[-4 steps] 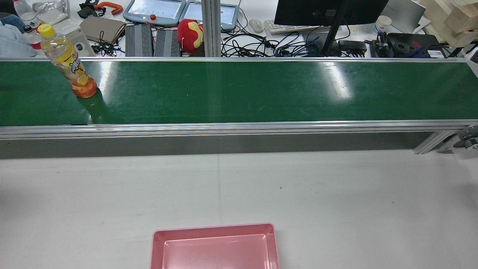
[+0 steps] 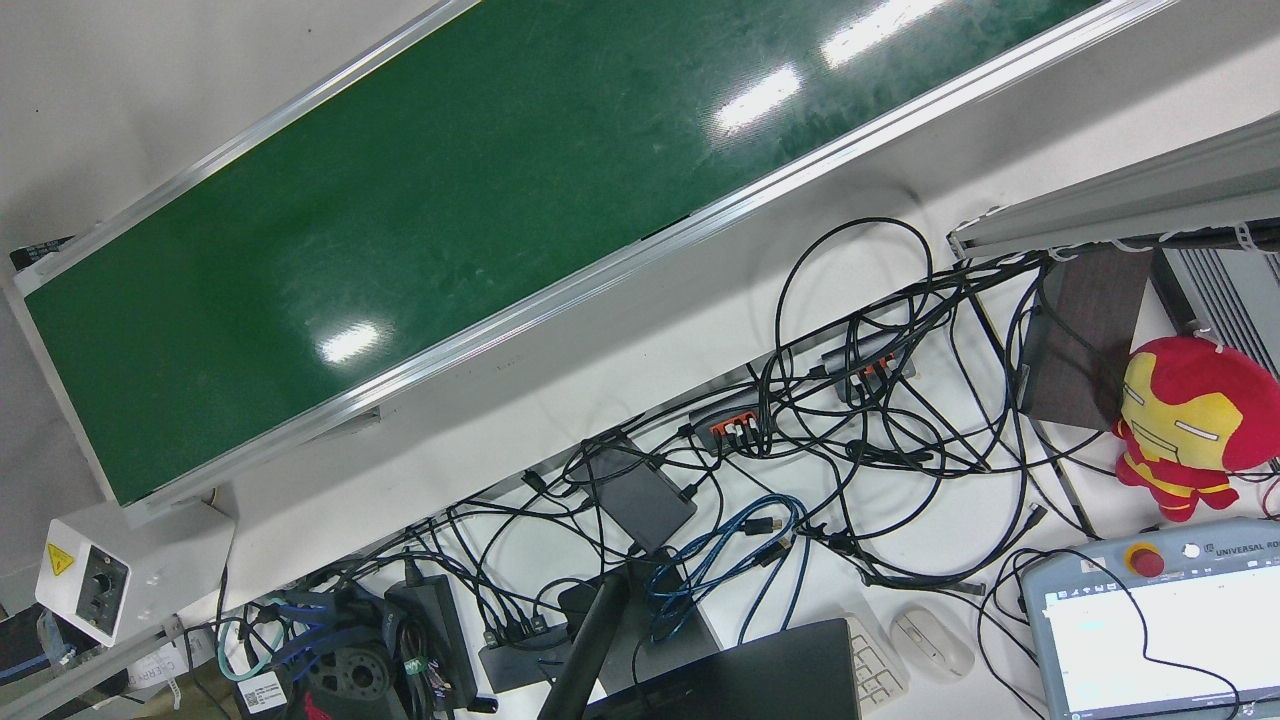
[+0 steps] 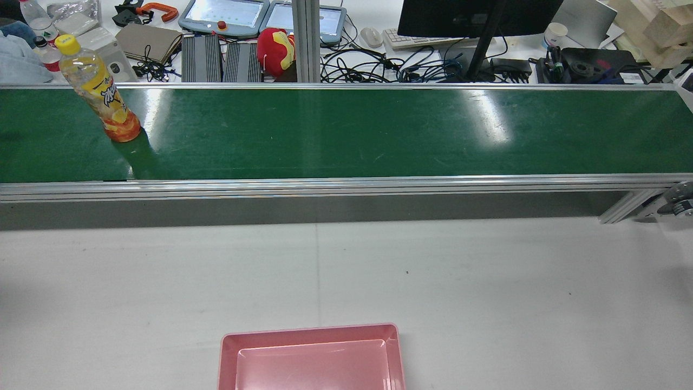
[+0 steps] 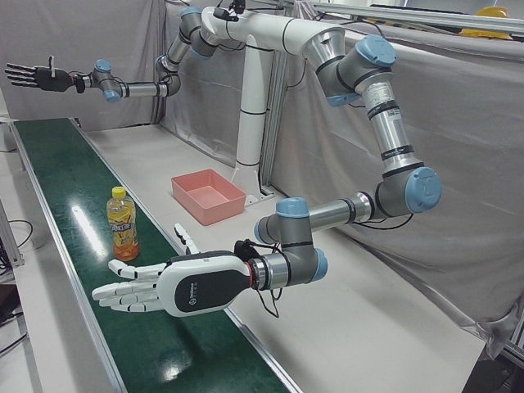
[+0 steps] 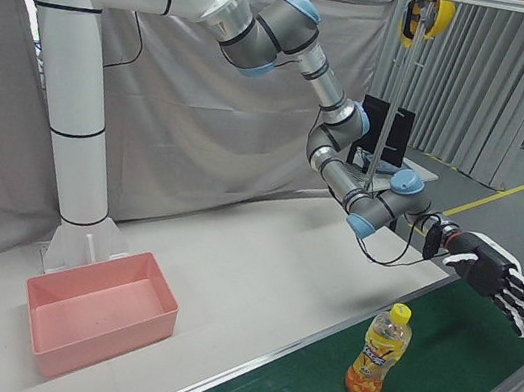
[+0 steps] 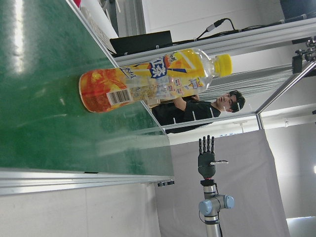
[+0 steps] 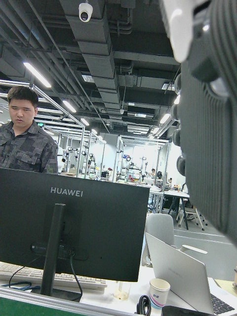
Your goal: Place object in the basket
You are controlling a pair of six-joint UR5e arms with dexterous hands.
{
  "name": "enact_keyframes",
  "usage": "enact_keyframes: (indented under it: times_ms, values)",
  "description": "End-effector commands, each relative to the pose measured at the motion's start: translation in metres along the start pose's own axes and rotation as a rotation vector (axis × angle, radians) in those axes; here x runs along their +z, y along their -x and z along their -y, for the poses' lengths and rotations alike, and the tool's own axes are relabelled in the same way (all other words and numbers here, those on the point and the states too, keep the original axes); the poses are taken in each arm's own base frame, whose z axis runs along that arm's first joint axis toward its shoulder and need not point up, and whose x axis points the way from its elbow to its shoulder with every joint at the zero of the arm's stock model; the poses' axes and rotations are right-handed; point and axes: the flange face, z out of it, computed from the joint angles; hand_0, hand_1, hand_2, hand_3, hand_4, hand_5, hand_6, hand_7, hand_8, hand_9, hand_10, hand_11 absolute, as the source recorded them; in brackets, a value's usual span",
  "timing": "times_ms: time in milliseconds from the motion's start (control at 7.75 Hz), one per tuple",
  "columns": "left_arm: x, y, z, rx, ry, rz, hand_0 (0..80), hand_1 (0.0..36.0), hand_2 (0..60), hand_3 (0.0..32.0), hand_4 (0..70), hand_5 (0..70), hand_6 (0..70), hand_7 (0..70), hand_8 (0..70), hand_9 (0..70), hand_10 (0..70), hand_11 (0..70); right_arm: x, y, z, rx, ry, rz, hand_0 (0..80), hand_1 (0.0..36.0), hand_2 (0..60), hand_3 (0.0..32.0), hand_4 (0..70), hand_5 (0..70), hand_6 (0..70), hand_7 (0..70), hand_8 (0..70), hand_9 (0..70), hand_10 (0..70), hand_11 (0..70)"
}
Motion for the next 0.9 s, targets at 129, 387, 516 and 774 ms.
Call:
enact_keyframes:
  times_ms: [129,387,516,774]
  values:
    - [0.001,0.041,-0.005,0.051,0.013,0.077,55.7,20.4,5.0,0.0,3.9,29.9,0.0,1.7,7.0,8.0,8.3,14.3,0.0,0.0,0.0,0.0,0.0,0.0,0.0,0.0,0.0,0.0,0.0,0.0,0.0,0.0,0.0,0.0,0.0,0.0]
    - [0.004,0.047,-0.014,0.081,0.031,0.139,56.6,21.1,4.6,0.0,3.9,29.9,0.0,1.7,7.5,8.7,8.3,14.5,0.0,0.0,0.0,0.0,0.0,0.0,0.0,0.0,0.0,0.0,0.0,0.0,0.0,0.0,0.0,0.0,0.0,0.0]
    - [0.005,0.051,-0.025,0.079,0.038,0.148,57.6,21.4,3.2,0.0,4.0,29.7,0.0,1.7,8.2,9.5,9.0,15.6,-0.001,0.0,0.001,0.0,-0.001,0.0,0.0,0.0,0.0,0.0,0.0,0.0,0.0,0.0,0.0,0.0,0.0,0.0]
    - [0.01,0.053,-0.047,0.085,0.054,0.147,58.1,21.4,2.2,0.0,3.9,29.4,0.0,1.8,8.6,10.0,9.3,16.1,0.0,0.0,0.0,0.0,0.0,0.0,0.0,0.0,0.0,0.0,0.0,0.0,0.0,0.0,0.0,0.0,0.0,0.0]
